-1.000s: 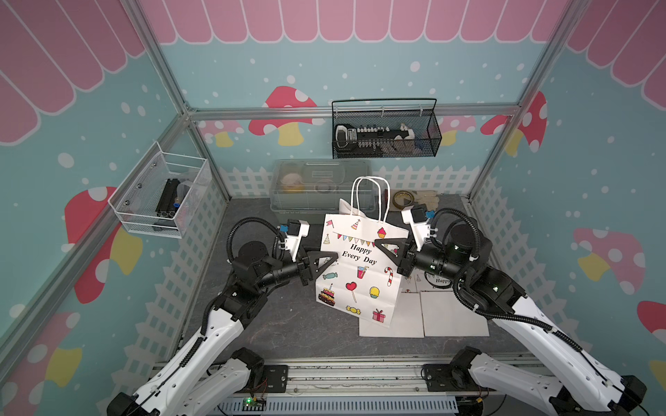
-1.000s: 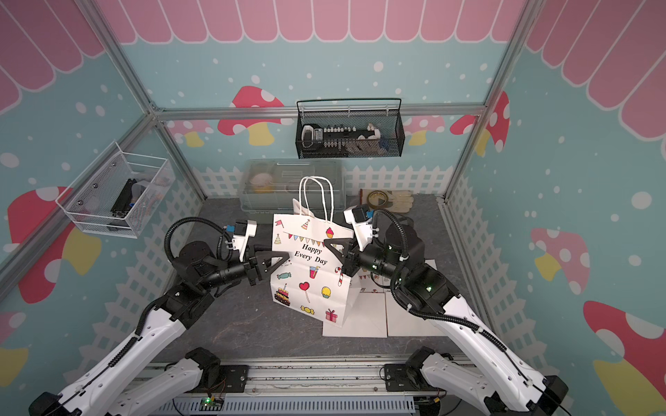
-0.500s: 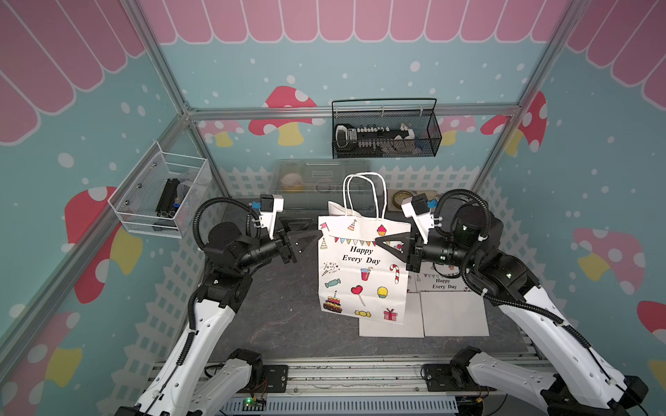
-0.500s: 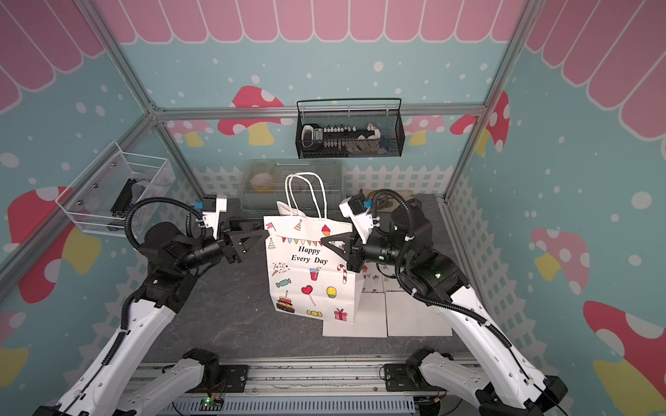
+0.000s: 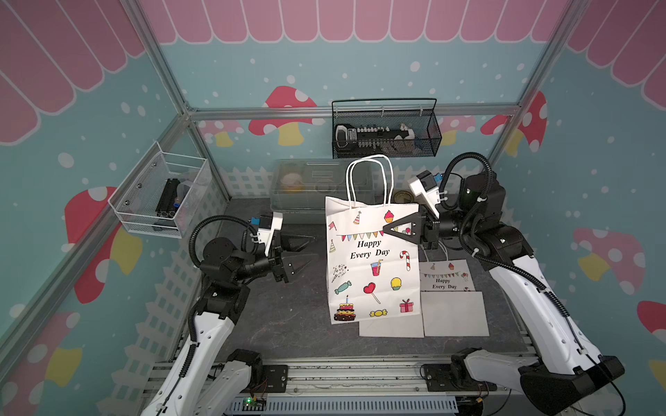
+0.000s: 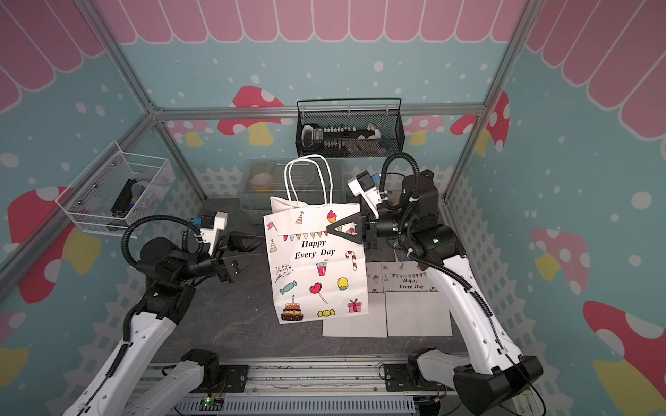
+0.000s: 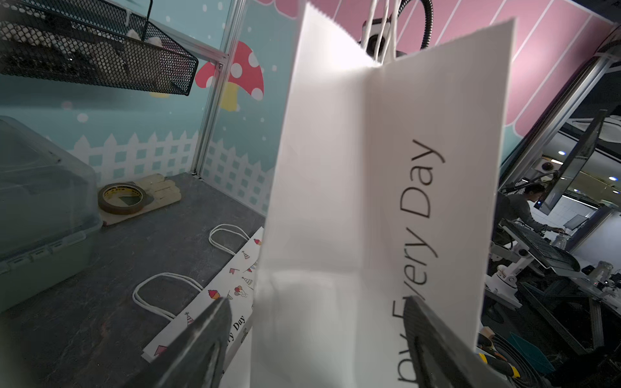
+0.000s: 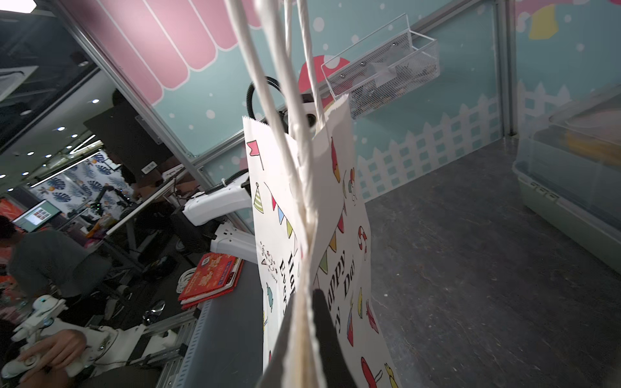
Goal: Put away the paper bag
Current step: Press the paper bag.
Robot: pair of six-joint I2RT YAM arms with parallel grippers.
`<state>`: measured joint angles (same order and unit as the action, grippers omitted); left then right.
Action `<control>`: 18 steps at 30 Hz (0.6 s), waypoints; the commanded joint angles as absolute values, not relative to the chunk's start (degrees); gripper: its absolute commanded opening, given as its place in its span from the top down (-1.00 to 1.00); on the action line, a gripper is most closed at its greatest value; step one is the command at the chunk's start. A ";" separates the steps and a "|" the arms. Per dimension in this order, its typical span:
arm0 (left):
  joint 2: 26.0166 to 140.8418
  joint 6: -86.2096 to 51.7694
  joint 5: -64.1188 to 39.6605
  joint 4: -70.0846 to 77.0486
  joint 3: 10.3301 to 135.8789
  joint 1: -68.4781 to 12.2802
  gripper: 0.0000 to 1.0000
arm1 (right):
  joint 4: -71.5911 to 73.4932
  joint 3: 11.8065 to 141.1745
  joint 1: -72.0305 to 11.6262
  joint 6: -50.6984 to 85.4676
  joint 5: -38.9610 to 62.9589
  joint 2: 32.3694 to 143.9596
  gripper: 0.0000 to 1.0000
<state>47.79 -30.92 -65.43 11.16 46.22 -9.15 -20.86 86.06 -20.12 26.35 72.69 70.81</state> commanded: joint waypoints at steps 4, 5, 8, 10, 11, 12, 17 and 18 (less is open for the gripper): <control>43.34 -22.29 -66.00 1.54 47.68 -12.99 -0.62 | -12.91 92.30 -19.78 34.09 82.33 73.09 0.98; 42.86 -22.11 -66.22 1.56 47.55 -13.62 -0.62 | -12.90 93.34 -19.69 34.63 83.19 73.85 0.99; 42.54 -21.92 -67.42 1.84 47.24 -14.60 -0.62 | -12.16 96.05 -19.34 36.25 84.78 75.36 0.98; 42.83 -21.82 -67.67 1.80 47.20 -14.94 -0.62 | -10.12 97.91 -18.94 38.32 85.79 76.06 0.98; 42.88 -21.85 -67.61 1.71 47.20 -15.03 -0.62 | -9.50 98.68 -18.74 39.07 86.16 76.42 0.99; 42.85 -21.50 -67.30 1.11 47.27 -15.10 -0.62 | -9.49 99.57 -18.47 39.53 86.60 76.77 0.99; 43.51 -18.37 -64.81 -2.93 47.94 -16.78 -0.63 | -9.40 100.85 -17.32 40.25 88.04 77.36 0.99; 44.20 -18.18 -64.47 -3.08 48.05 -17.28 -0.63 | -9.40 100.66 -17.19 40.25 88.26 77.34 0.99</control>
<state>43.35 -21.21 -65.69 -0.19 46.33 -16.27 -11.33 99.48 -17.69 38.94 85.58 77.41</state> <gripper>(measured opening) 0.814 0.048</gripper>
